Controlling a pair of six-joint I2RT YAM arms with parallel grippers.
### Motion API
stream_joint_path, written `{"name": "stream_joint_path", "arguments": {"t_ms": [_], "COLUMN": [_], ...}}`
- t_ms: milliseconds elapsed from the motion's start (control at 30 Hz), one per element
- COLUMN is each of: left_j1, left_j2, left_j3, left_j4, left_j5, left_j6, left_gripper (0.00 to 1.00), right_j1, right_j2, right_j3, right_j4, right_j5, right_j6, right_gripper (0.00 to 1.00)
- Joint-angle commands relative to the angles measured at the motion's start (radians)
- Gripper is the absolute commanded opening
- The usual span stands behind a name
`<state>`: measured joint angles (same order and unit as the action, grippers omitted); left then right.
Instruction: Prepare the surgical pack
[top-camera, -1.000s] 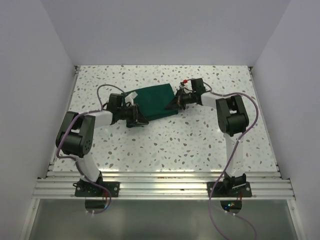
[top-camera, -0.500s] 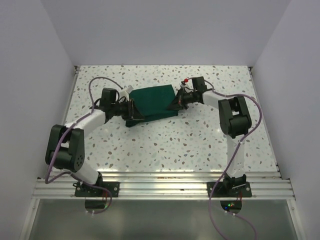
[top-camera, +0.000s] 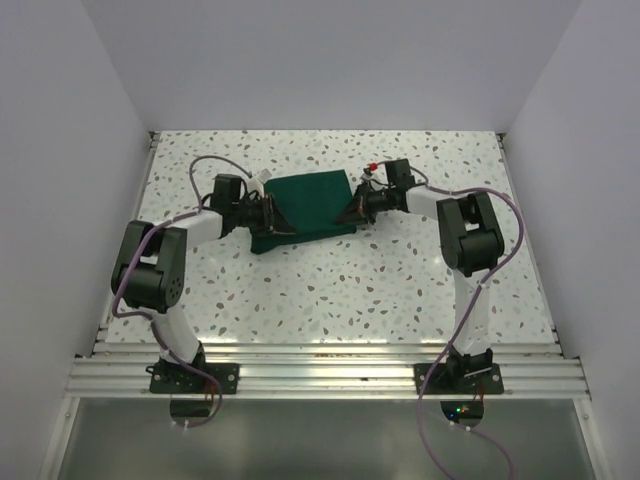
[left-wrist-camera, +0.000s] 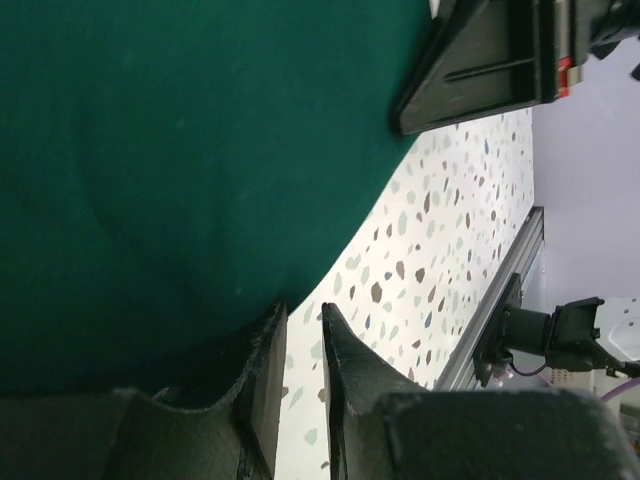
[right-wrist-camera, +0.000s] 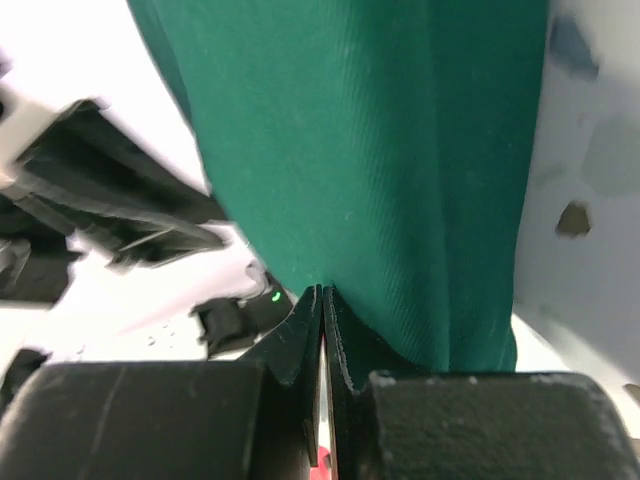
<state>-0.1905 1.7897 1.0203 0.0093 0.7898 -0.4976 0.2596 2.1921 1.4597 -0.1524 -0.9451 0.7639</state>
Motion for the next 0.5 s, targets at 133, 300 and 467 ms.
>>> {"name": "stream_joint_path", "arguments": {"t_ms": [133,300,467], "left_j1": [0.01,0.02,0.023], "left_j2": [0.031,0.047,-0.031], "left_j3": [-0.104,-0.097,-0.071], "left_j4": [0.06,0.014,-0.086], "left_j5": [0.002,-0.026,-0.063], "left_j6": [0.039,0.085,0.116], "left_gripper": [0.24,0.22,0.23], "right_j1": [-0.023,-0.028,-0.033], "right_j2": [-0.012,0.001,-0.037], "right_j3": [-0.105,-0.096,-0.032], "right_j4": [0.016,0.016,-0.071], "right_j5": [0.015,0.016,0.026], "right_j6": [-0.06,-0.066,-0.106], "right_gripper": [0.04,0.04,0.04]}}
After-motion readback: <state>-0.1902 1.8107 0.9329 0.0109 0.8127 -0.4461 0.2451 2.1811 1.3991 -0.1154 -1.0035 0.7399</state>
